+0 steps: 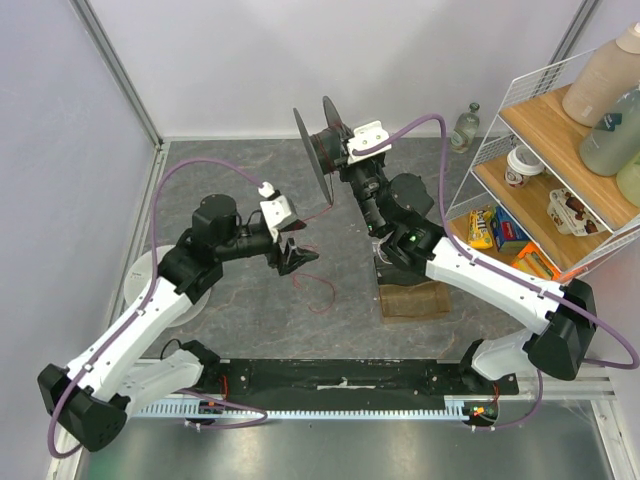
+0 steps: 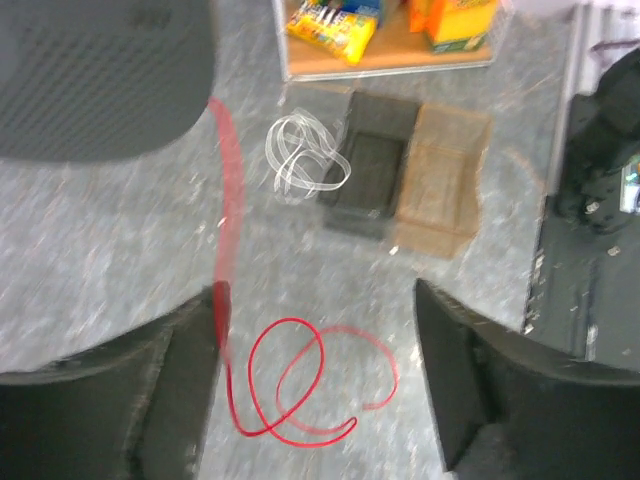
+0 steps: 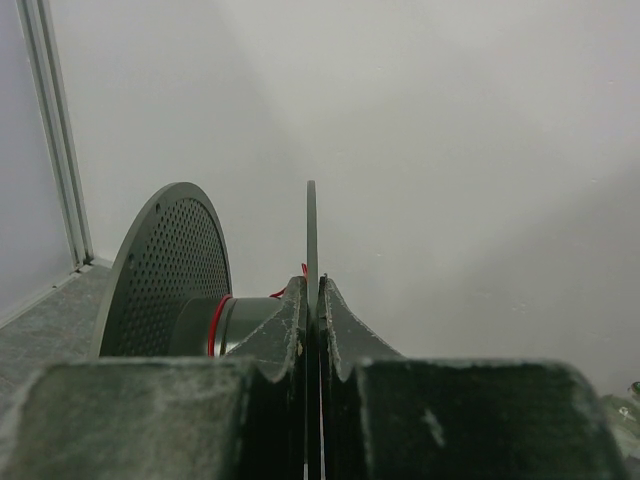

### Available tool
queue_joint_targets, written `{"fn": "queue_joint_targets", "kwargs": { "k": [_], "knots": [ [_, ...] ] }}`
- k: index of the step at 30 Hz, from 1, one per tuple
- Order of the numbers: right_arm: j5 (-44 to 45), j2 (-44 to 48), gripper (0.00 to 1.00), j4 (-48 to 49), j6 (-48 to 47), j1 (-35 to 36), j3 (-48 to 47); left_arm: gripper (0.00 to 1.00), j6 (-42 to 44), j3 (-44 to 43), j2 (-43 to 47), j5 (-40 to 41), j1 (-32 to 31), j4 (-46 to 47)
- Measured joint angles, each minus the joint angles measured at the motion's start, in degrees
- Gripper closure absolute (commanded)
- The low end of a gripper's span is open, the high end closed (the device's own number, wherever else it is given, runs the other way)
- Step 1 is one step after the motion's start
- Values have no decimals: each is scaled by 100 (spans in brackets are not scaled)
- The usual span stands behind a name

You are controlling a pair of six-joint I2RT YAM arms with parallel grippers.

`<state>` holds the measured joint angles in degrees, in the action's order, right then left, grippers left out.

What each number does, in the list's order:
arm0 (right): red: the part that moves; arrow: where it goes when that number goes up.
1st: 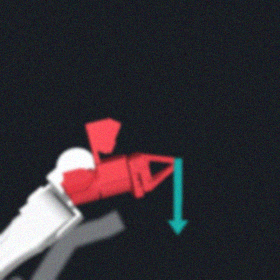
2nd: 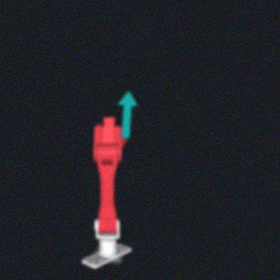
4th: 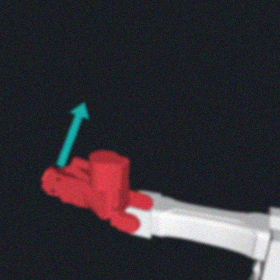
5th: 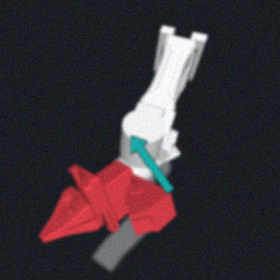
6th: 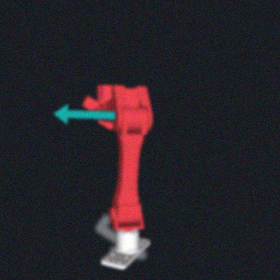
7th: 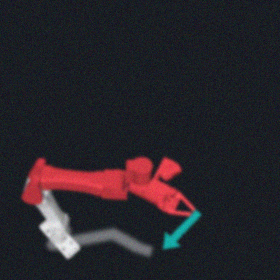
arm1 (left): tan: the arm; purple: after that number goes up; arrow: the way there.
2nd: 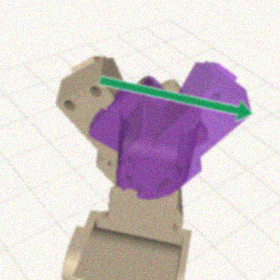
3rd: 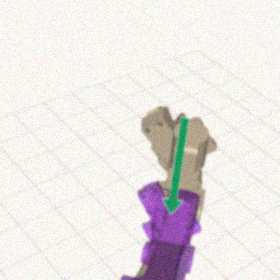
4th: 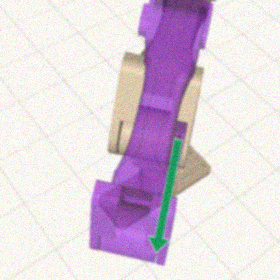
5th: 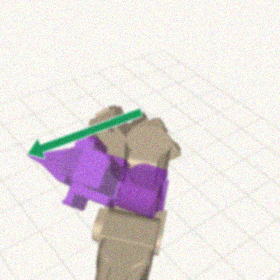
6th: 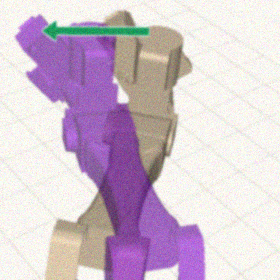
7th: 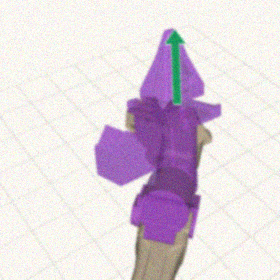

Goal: Wrap the cables

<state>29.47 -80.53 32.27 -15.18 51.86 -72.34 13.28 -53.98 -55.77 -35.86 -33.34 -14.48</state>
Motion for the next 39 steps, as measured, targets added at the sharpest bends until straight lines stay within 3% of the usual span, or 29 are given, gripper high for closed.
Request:
{"fn": "queue_joint_targets", "kwargs": {
  "k": [8,11,13,19,22,24,28,31,36,39],
  "knots": [
    [129,-4,100,11,-52,0,74,5,378,702,1139,-271,1320,-997],
    [146,-7,100,22,-55,0,76,10,916,704,1231,-640,1340,-1471],
    [157,-15,100,35,-85,0,83,20,1596,719,1211,-960,1320,-1958],
    [326,-208,100,151,-203,0,107,31,4076,1023,363,-935,802,-3029],
    [426,-339,100,146,-254,0,107,35,4916,1043,-494,-734,680,-3067],
    [522,-400,100,149,-282,0,107,43,5217,973,-1060,-608,645,-3021],
    [822,-494,100,157,-330,0,107,44,4730,251,-2249,-560,684,-2638],
    [1029,-546,100,155,-337,-2,107,43,3560,-232,-2868,-549,800,-1843],
    [1161,-557,100,160,-332,-15,107,46,1495,-192,-3322,-426,955,-592],
    [1158,-557,100,157,-328,-22,107,47,671,-267,-3812,-507,1139,-247]
  ]
}}
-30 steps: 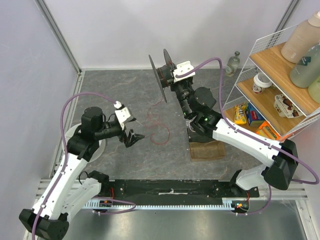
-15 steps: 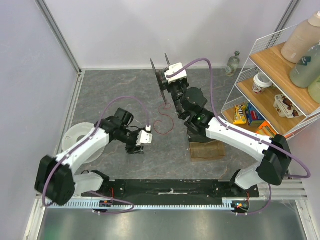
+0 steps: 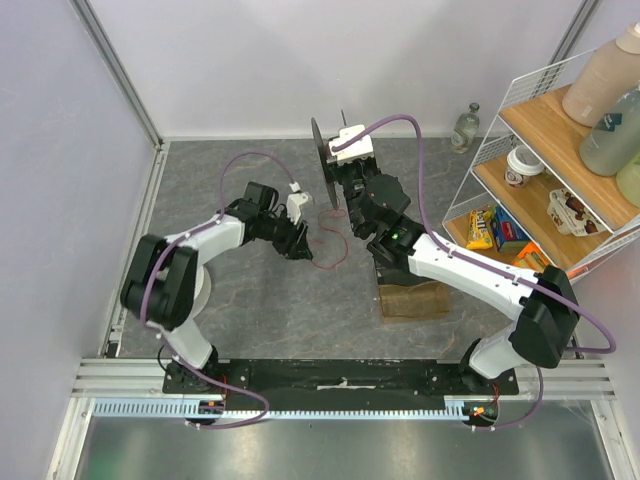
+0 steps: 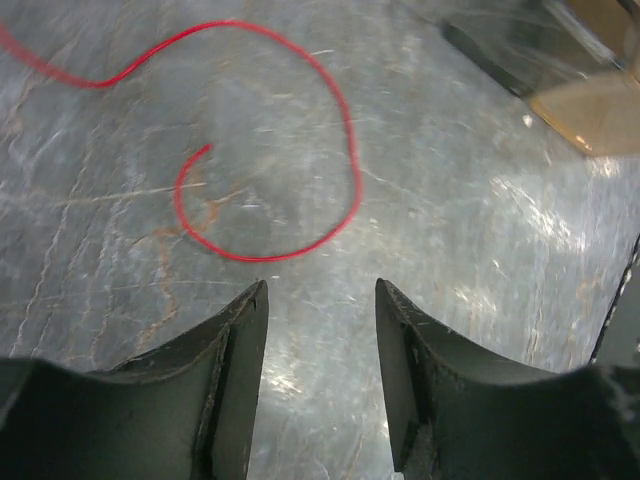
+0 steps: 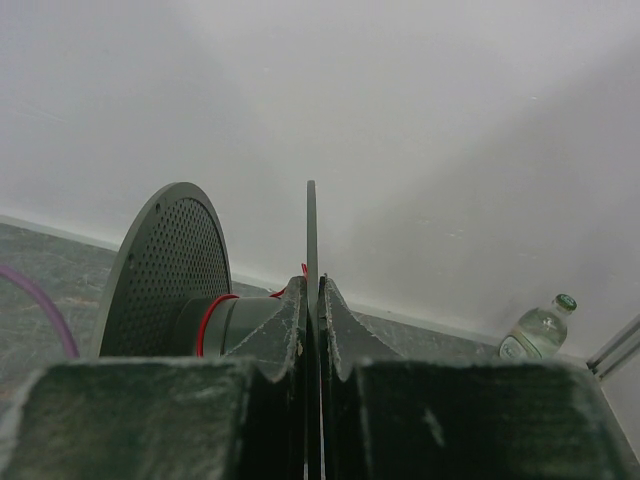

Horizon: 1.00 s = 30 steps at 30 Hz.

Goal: Wrap the cables

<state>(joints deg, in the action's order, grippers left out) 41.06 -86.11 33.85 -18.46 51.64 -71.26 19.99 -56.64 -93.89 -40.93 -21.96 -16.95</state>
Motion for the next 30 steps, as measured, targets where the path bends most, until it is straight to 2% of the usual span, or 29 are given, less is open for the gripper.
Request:
{"fn": "queue_joint_targets", "kwargs": {
  "k": [6,14,18,30],
  "knots": [
    [-13,0,100,-2,22,-2,0,48,-1126,-802,-1300,-286,656,114],
    [-72,0,100,0,70,-33,55,50,-1399,-2000,-2374,-892,782,-210],
    [-103,0,100,-7,90,-85,94,50,-1471,-2085,-2747,-1182,774,-472],
    [-225,0,100,-7,175,-199,118,51,-1528,-2227,-3058,-1882,702,-1049]
  ]
}}
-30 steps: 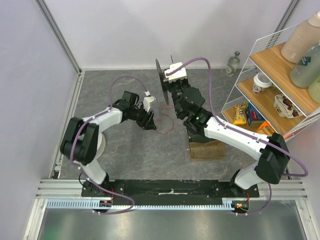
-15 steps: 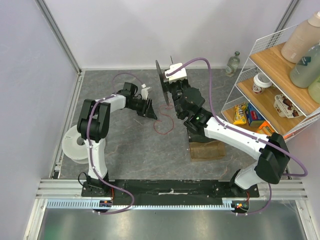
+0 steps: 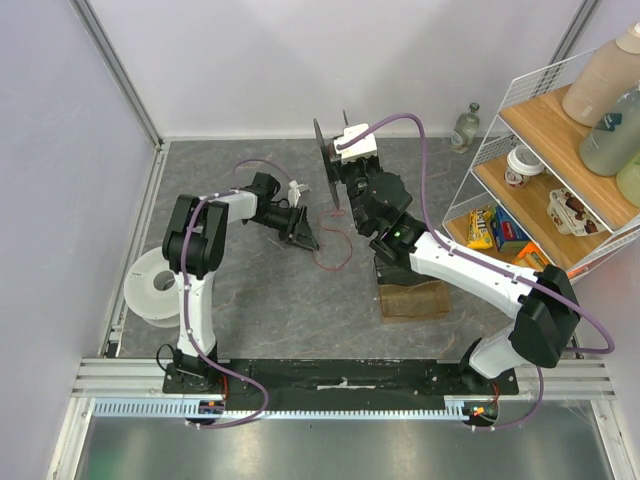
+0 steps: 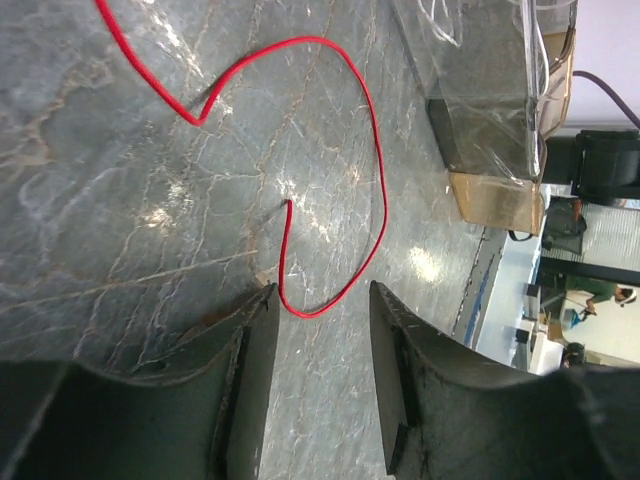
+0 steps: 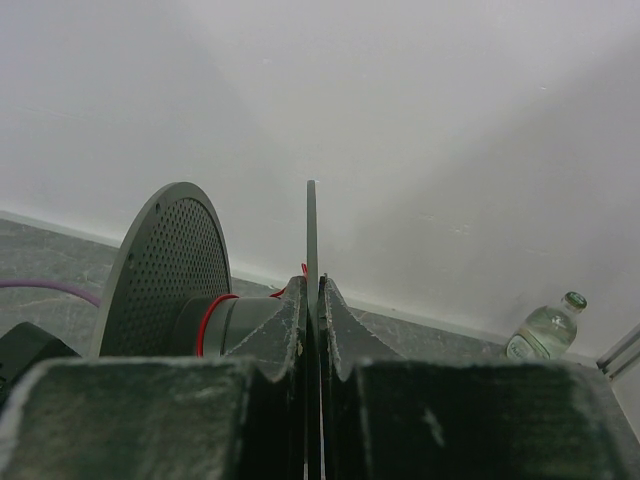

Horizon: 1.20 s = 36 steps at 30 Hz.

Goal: Wrap the cables

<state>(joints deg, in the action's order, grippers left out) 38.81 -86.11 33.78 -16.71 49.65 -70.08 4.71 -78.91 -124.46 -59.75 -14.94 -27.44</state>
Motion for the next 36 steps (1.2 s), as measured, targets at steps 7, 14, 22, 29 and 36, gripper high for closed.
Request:
{"fn": "queue_joint_targets", "kwargs": {
  "k": [7,14,22,29,36],
  "knots": [
    [-44,0,100,-2,63,-48,33,59,-168,-13,-85,-68,-197,-48],
    [-46,2,100,-35,74,-79,35,95,-1143,251,63,669,-315,413],
    [-52,4,100,-44,107,-101,92,98,-1663,715,798,1978,-378,472],
    [-74,46,100,-127,170,-114,289,98,-1137,1274,2052,3484,-269,-267],
    [-138,111,100,-179,227,-114,321,89,-533,1480,2518,4103,-219,-398]
  ]
}}
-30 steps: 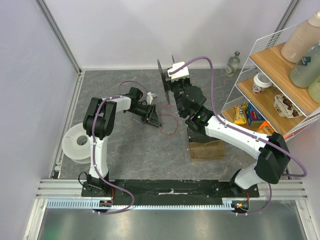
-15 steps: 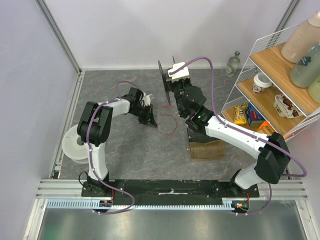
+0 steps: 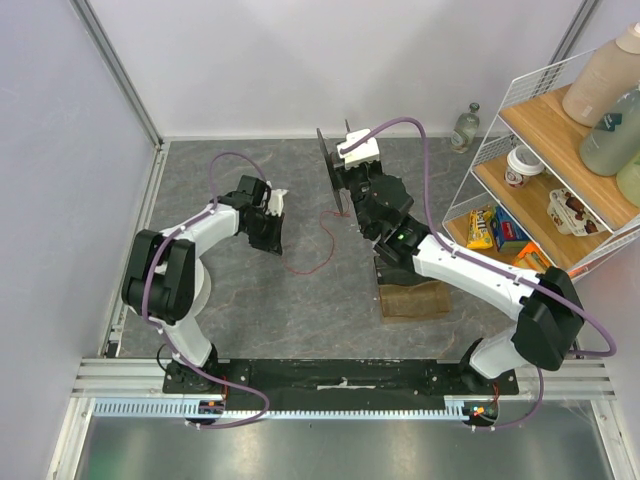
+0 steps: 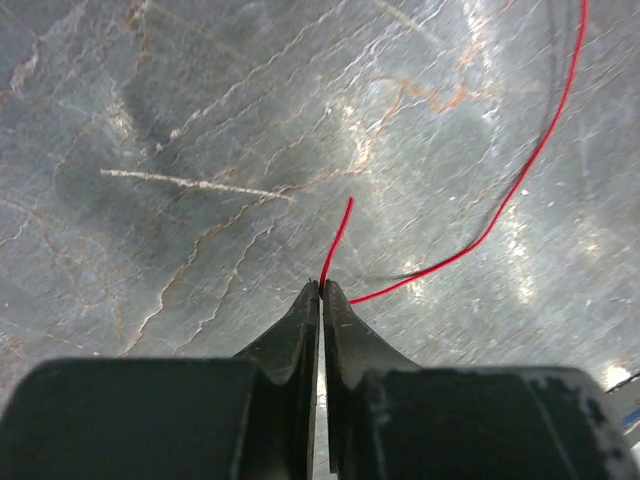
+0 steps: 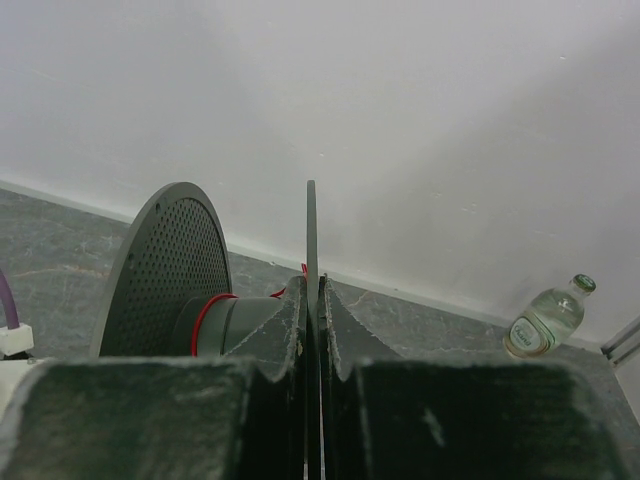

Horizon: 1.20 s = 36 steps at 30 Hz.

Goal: Wrap the cables

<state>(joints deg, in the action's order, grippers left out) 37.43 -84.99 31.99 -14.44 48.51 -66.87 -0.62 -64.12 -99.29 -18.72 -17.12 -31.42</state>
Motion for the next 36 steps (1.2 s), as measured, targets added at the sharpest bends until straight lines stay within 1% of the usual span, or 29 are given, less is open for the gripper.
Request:
{"fn": "queue_joint_targets", "kwargs": {
  "k": [2,6,7,11,19,23,26,33,36],
  "knots": [
    [-17,26,100,4,17,0,13,87,92,72,-13,72,-2,-4],
    [-31,76,100,-9,74,0,92,80,162,83,-122,175,-9,31],
    [-35,81,100,-22,85,0,101,74,162,83,-144,205,-11,42],
    [-52,85,100,-48,107,-4,140,61,162,98,-155,247,-55,116],
    [-74,94,100,-79,149,-4,181,58,7,98,-157,378,-273,293],
    [-72,105,100,-87,177,-4,221,48,-111,92,-157,531,-490,557],
    [-74,125,100,-142,219,-4,249,40,15,-61,-212,529,-678,649],
    [-107,160,100,-254,264,-4,249,40,894,-544,-555,516,-807,949],
    [-120,160,100,-260,280,-4,249,46,1172,-640,-774,584,-807,1075]
  ]
}}
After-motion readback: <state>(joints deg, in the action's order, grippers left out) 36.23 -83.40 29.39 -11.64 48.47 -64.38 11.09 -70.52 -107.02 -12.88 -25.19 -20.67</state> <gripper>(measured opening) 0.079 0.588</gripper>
